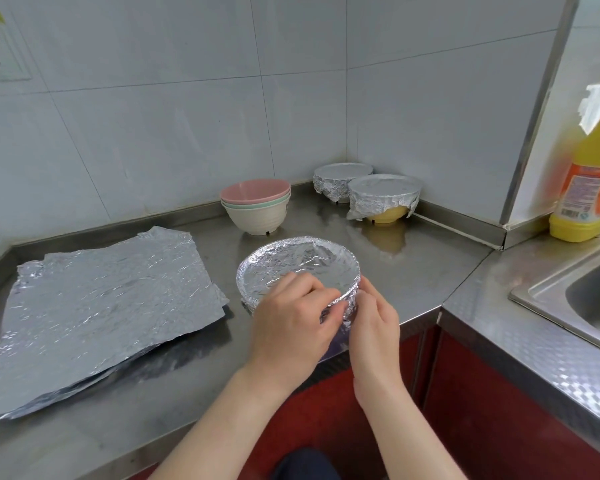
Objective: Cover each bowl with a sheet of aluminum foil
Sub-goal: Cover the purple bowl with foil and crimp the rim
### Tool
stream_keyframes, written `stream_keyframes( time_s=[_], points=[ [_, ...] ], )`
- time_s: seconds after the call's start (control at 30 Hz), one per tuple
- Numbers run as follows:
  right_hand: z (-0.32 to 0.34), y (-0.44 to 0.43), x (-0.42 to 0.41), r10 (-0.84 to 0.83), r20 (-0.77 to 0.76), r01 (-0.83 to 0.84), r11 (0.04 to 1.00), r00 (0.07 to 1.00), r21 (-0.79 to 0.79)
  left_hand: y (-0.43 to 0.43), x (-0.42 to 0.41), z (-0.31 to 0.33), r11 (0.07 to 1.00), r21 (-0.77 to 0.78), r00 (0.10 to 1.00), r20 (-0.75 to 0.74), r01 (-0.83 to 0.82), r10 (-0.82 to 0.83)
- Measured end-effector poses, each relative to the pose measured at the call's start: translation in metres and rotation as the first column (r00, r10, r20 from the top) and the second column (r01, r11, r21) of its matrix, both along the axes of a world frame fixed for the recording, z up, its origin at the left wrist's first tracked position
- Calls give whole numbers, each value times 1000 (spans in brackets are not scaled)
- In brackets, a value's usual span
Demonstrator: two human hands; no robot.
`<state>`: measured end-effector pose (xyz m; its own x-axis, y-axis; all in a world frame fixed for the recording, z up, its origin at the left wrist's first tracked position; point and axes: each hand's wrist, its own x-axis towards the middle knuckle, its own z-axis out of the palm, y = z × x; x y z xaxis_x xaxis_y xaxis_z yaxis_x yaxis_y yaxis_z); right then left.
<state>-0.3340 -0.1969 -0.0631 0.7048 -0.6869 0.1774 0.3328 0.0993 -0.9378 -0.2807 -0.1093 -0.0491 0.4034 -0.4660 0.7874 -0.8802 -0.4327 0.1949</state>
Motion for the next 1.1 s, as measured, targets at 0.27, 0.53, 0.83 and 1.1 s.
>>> stream_keyframes(
  time_s=[0.27, 0.53, 0.83, 1.1],
  points=[
    [-7, 10, 16, -51, -37, 58, 976, 998, 209, -8, -3, 3, 995, 92, 999, -16, 34, -33],
    [4, -11, 14, -132, -30, 134, 939, 991, 316, 7, 16, 26, 995, -76, 993, -103, 58, -66],
    [7, -4, 25, -33, -80, 41, 994, 996, 103, 18, 85, 29, 973, -212, 575, -809, -85, -126],
    [10, -1, 35, -154, -44, 160, 954, 987, 254, 7, 75, 21, 936, -312, 540, -822, -161, -181]
  ],
)
